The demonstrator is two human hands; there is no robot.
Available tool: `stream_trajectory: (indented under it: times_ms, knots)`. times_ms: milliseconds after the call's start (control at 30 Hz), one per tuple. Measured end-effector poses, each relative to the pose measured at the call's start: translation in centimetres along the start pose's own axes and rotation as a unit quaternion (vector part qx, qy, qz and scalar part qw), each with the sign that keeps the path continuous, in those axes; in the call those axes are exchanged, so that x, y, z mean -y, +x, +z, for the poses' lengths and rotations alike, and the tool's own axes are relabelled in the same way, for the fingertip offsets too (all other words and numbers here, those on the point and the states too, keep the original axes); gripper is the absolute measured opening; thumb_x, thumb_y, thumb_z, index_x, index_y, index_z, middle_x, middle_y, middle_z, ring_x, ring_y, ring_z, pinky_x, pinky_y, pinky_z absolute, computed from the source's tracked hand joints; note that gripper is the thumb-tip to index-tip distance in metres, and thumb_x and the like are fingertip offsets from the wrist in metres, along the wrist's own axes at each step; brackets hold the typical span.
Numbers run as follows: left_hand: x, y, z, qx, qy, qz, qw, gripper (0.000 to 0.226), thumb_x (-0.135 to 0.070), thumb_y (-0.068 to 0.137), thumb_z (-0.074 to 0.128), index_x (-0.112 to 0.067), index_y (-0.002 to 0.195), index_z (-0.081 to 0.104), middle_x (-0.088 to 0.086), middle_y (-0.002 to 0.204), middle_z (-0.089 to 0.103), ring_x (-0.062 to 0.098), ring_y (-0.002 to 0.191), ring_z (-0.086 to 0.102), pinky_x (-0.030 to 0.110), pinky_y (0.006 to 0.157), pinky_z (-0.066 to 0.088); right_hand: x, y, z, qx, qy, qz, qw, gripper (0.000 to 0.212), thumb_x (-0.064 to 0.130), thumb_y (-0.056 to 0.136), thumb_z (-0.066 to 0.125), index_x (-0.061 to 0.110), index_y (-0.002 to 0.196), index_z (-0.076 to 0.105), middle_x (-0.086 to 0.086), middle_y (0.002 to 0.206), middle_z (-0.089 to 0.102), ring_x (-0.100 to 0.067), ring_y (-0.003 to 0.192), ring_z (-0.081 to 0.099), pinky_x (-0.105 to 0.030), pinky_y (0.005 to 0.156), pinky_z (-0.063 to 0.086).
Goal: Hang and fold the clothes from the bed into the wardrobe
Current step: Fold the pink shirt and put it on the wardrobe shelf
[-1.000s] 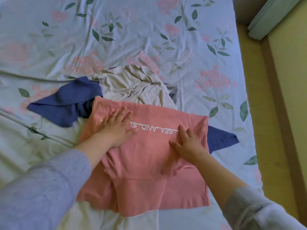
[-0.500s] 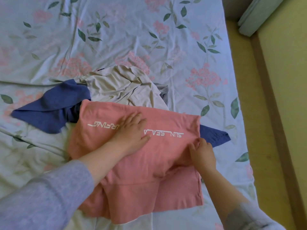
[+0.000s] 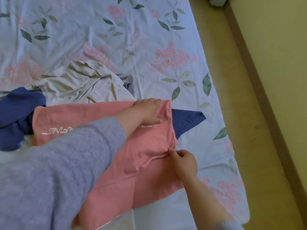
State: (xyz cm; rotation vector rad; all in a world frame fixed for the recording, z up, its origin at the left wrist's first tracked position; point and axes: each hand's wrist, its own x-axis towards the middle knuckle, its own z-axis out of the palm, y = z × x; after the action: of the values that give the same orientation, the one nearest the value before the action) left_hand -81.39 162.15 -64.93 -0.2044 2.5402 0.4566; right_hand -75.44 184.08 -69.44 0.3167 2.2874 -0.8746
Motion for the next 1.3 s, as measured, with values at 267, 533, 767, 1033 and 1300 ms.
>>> stream_trajectory:
  times_ms: [267,533,767,1033,1300]
  knots:
    - [-0.9,3.8,0.3,0.005,0.003,-0.081,0.997,0.064,-0.049,0.089,0.057,-0.011,0.136,0.037,0.015,0.138,0.041,0.036,0.126,0.043,0.049,0.101,0.039,-1.1,-0.7,0.3,0.028,0.043,-0.041,0.998,0.037,0.038,0.094,0.056,0.016,0.065,0.044,0.008,0.061,0.049,-0.009,0.059,0.045,-0.026,0.056,0.035]
    - [-2.0,3.2,-0.6,-0.036,-0.132,-0.026,0.990,0.022,-0.032,0.075,0.075,-0.021,0.068,0.057,0.001,0.078,0.059,0.026,0.086,0.061,0.030,0.067,0.042,-1.2,-1.0,0.6,0.072,0.146,-0.039,0.986,0.040,0.043,0.093,0.059,0.019,0.063,0.045,0.015,0.051,0.043,-0.002,0.053,0.041,-0.020,0.056,0.033]
    - [-0.8,-0.6,-4.2,-0.156,-0.192,0.015,0.969,0.026,-0.030,0.079,0.076,-0.005,0.084,0.068,0.007,0.090,0.065,0.024,0.091,0.061,0.033,0.079,0.047,0.5,-2.5,-0.2,-0.025,0.141,-0.097,0.985,0.043,0.028,0.094,0.056,0.021,0.059,0.034,0.015,0.044,0.035,-0.006,0.047,0.033,-0.025,0.052,0.025]
    - [2.5,-10.2,-8.8,-0.234,-0.199,0.006,0.952,0.038,-0.019,0.077,0.074,-0.022,0.052,0.046,-0.008,0.058,0.052,0.018,0.068,0.049,0.019,0.056,0.035,3.3,-9.0,-2.4,-0.060,0.131,-0.196,0.970,0.034,0.028,0.091,0.058,0.007,0.067,0.046,0.008,0.053,0.034,-0.008,0.051,0.032,-0.025,0.051,0.029]
    - [7.5,-21.5,-11.7,-0.273,-0.282,-0.019,0.920,0.022,-0.003,0.079,0.059,-0.010,0.066,0.043,0.024,0.083,0.064,0.020,0.059,0.071,0.044,0.058,0.058,8.2,-18.3,-1.5,-0.063,0.116,-0.295,0.946,0.031,0.030,0.089,0.058,0.016,0.064,0.047,0.009,0.050,0.040,-0.006,0.049,0.035,-0.020,0.049,0.029]
